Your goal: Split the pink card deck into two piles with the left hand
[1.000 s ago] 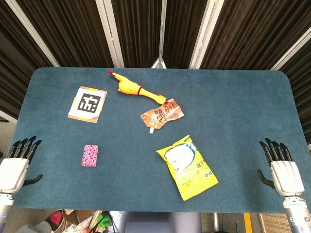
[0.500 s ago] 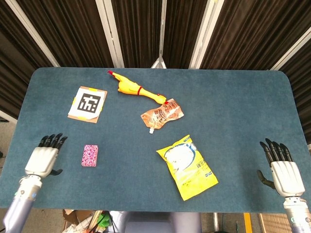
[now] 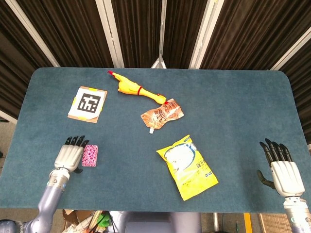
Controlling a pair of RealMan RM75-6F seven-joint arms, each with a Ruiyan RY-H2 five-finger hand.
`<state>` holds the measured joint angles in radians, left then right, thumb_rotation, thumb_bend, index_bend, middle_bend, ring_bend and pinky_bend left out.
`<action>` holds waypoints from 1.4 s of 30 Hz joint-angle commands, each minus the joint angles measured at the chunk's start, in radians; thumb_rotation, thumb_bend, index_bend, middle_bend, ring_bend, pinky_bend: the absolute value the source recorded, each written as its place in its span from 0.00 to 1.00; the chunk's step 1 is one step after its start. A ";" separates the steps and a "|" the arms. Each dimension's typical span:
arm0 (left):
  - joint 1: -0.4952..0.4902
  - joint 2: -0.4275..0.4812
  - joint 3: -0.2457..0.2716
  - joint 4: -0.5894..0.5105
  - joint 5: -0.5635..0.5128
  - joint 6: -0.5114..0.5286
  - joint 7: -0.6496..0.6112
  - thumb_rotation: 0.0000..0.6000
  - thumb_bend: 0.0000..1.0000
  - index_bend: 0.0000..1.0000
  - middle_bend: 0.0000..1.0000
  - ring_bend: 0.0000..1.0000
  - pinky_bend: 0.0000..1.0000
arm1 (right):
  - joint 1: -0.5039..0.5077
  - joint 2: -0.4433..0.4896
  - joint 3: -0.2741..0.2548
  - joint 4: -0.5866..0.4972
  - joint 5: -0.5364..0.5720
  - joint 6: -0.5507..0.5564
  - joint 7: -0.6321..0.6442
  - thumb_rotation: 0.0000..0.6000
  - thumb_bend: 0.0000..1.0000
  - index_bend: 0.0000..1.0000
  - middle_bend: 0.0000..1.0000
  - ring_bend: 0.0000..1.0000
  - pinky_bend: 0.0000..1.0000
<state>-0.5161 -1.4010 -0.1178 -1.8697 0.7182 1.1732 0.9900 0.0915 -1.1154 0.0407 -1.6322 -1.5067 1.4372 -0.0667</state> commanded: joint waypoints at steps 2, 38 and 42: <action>-0.034 -0.035 -0.003 0.022 -0.045 0.013 0.022 1.00 0.19 0.15 0.00 0.00 0.00 | 0.000 0.001 0.000 -0.001 0.002 -0.002 0.002 1.00 0.36 0.00 0.00 0.00 0.06; -0.119 -0.107 0.036 0.118 -0.124 0.038 -0.060 1.00 0.40 0.42 0.00 0.00 0.00 | 0.000 0.006 -0.001 -0.009 0.004 -0.006 0.016 1.00 0.36 0.00 0.00 0.00 0.06; -0.113 -0.085 0.032 0.090 -0.079 0.043 -0.105 1.00 0.41 0.43 0.00 0.00 0.00 | 0.000 0.006 -0.001 -0.009 0.004 -0.006 0.016 1.00 0.36 0.00 0.00 0.00 0.06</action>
<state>-0.6324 -1.4972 -0.0838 -1.7664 0.6237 1.2137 0.9001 0.0915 -1.1093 0.0396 -1.6411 -1.5025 1.4317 -0.0504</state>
